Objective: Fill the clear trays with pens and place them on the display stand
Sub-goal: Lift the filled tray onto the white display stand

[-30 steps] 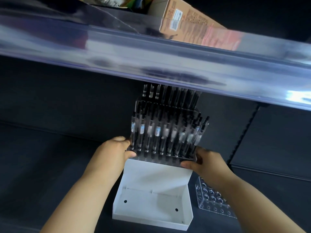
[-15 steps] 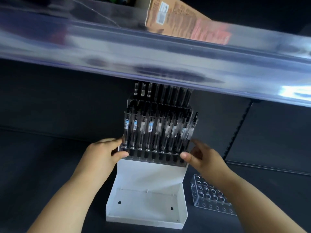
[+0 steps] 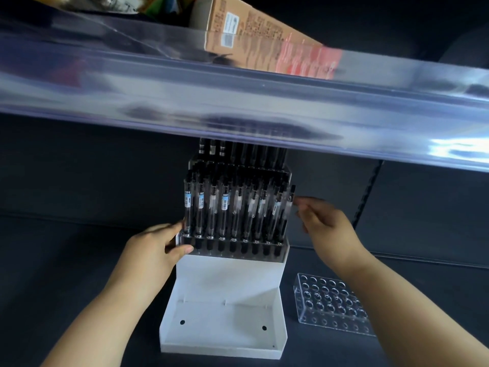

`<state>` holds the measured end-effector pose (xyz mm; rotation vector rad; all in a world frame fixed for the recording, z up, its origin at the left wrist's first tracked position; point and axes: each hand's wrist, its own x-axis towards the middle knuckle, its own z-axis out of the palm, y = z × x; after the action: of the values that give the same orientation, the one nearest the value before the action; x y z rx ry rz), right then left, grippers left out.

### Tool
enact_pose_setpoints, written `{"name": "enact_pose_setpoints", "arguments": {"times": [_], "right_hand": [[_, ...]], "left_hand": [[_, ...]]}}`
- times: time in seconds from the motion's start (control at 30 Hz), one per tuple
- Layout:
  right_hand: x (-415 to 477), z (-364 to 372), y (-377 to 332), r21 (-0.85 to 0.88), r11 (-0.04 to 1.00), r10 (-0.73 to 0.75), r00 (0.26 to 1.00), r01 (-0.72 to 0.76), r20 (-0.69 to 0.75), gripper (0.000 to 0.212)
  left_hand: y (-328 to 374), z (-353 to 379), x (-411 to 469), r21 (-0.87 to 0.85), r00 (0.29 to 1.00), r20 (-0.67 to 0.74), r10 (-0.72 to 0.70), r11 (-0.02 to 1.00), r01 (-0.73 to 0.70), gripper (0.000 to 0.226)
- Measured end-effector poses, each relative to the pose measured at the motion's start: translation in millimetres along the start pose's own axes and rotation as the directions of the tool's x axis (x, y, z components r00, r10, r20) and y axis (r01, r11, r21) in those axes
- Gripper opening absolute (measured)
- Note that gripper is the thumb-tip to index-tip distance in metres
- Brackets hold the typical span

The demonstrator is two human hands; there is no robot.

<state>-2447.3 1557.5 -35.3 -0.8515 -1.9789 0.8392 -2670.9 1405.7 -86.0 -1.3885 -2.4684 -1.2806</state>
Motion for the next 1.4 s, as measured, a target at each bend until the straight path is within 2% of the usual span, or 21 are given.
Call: {"name": "enact_pose_setpoints", "arguments": {"times": [0.33, 0.53, 0.63, 0.73, 0.97, 1.23, 1.4], "right_hand": [[-0.4, 8.0, 5.8, -0.123, 0.992, 0.030, 1.000, -0.030, -0.006, 0.022], [18.4, -2.2, -18.2, -0.067, 0.997, -0.047, 0.968, 0.031, -0.246, 0.028], [38.9, -10.4, -40.6, -0.136, 0.984, -0.136, 0.979, 0.116, -0.149, 0.026], [45.4, -9.2, -49.7, -0.318, 0.938, -0.156, 0.987, 0.136, -0.038, 0.026], [39.9, -6.7, -53.7, -0.394, 0.900, -0.203, 0.979, 0.190, 0.009, 0.029], [33.2, -11.1, -51.5, -0.285, 0.948, -0.169, 0.982, 0.141, -0.079, 0.029], [27.6, -7.5, -49.9, -0.251, 0.956, -0.162, 0.986, 0.151, -0.024, 0.030]], "left_hand": [[1.7, 0.7, -2.1, 0.038, 1.000, -0.019, 0.013, 0.999, -0.013, 0.050], [4.5, -1.7, -7.5, 0.046, 0.999, -0.037, -0.001, 0.999, 0.002, 0.049], [4.2, -3.4, -9.0, 0.051, 0.999, -0.040, 0.000, 0.999, 0.002, 0.048], [4.0, -4.8, -9.2, 0.042, 0.999, -0.054, -0.006, 0.999, 0.008, 0.048], [7.9, -4.1, -9.2, -0.004, 0.996, -0.093, -0.002, 1.000, 0.002, 0.046], [10.3, -5.3, -10.2, 0.002, 0.993, -0.114, 0.019, 1.000, -0.019, 0.045], [13.9, -5.0, -13.0, 0.031, 0.994, -0.099, 0.034, 0.999, -0.031, 0.045]]}}
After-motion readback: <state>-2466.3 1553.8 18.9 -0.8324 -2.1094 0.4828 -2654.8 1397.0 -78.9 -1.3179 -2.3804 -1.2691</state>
